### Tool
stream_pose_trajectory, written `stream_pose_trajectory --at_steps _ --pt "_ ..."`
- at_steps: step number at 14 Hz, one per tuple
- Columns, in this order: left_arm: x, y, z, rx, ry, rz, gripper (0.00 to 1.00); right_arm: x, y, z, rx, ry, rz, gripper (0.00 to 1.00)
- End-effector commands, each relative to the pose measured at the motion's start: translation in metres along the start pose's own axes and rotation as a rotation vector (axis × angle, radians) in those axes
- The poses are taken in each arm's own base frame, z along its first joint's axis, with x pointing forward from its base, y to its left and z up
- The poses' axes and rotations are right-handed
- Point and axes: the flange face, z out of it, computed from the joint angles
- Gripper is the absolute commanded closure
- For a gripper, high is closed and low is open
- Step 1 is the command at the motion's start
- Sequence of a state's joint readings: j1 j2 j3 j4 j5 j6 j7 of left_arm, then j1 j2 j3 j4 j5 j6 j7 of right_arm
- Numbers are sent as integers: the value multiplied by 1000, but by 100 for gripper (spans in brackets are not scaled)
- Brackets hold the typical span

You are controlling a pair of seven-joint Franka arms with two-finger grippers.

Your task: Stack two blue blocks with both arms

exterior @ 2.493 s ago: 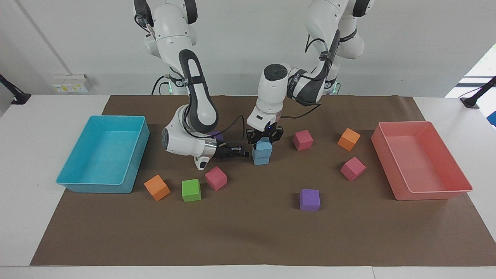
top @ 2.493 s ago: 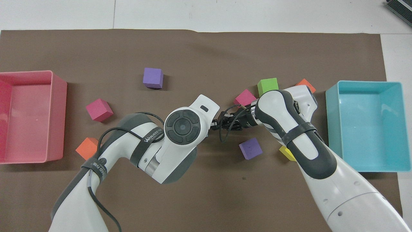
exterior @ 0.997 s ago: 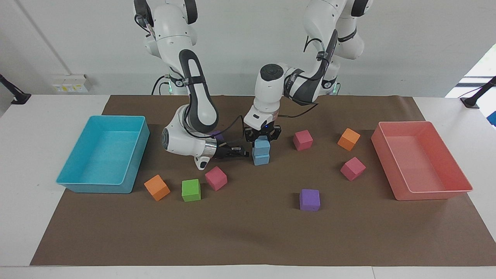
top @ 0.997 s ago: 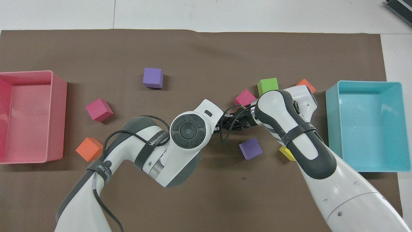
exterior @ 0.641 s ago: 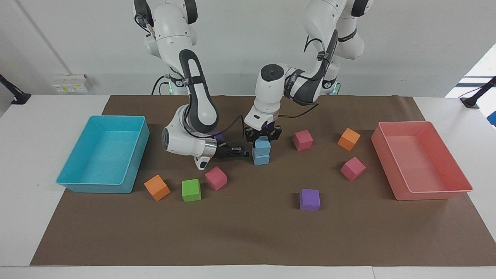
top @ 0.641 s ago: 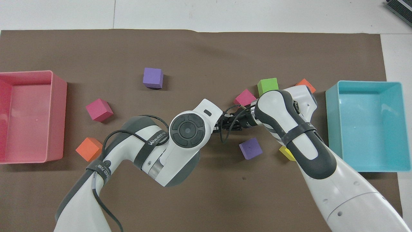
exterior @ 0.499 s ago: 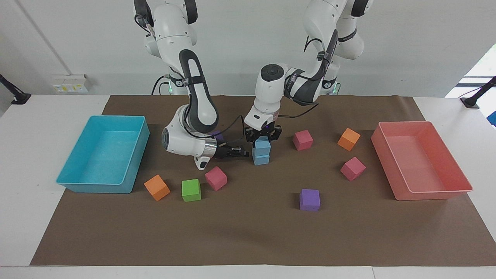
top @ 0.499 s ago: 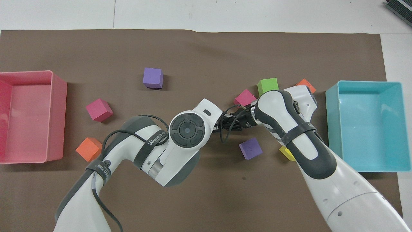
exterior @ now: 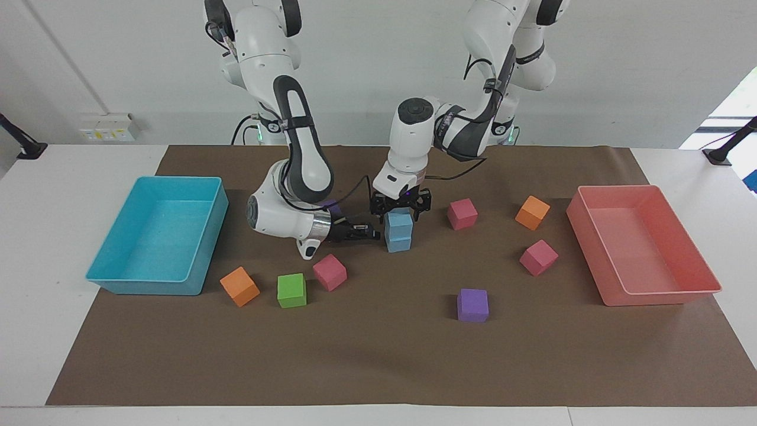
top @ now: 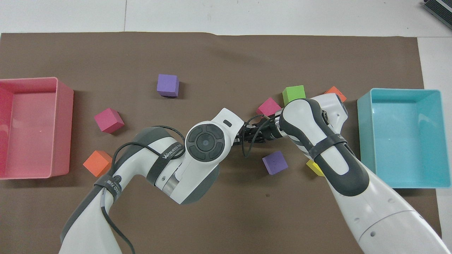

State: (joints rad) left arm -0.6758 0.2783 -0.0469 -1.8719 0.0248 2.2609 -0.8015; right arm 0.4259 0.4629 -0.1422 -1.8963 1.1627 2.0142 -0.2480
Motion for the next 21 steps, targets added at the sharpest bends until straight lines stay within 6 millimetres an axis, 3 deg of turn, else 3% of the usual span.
stream_pose_trajectory --at_steps 1,4,6,8,12,18,20,21 --pt "3 -3 -16 2 23 8 0 -2 1 1 30 9 -12 100" --pt "9 -12 -47 -17 49 -4 0 -2 1 1 30 9 -12 100" --pt "19 -35 -82 -17 62 -13 0 -2 1 1 30 9 -12 100" --pt "41 -84 -121 -1 70 55 0 -2 2 -1 32 5 -12 100" --pt "84 -186 -171 42 58 214 0 -4 -8 -12 19 7 -31 100" --pt "124 -282 -263 75 33 360 0 -12 -33 -61 -105 43 -124 100" --pt "124 -294 -297 54 13 367 0 -15 -47 -81 -185 64 -146 90" --pt "126 -296 -302 58 -9 362 0 -15 -53 -96 -234 86 -145 73"
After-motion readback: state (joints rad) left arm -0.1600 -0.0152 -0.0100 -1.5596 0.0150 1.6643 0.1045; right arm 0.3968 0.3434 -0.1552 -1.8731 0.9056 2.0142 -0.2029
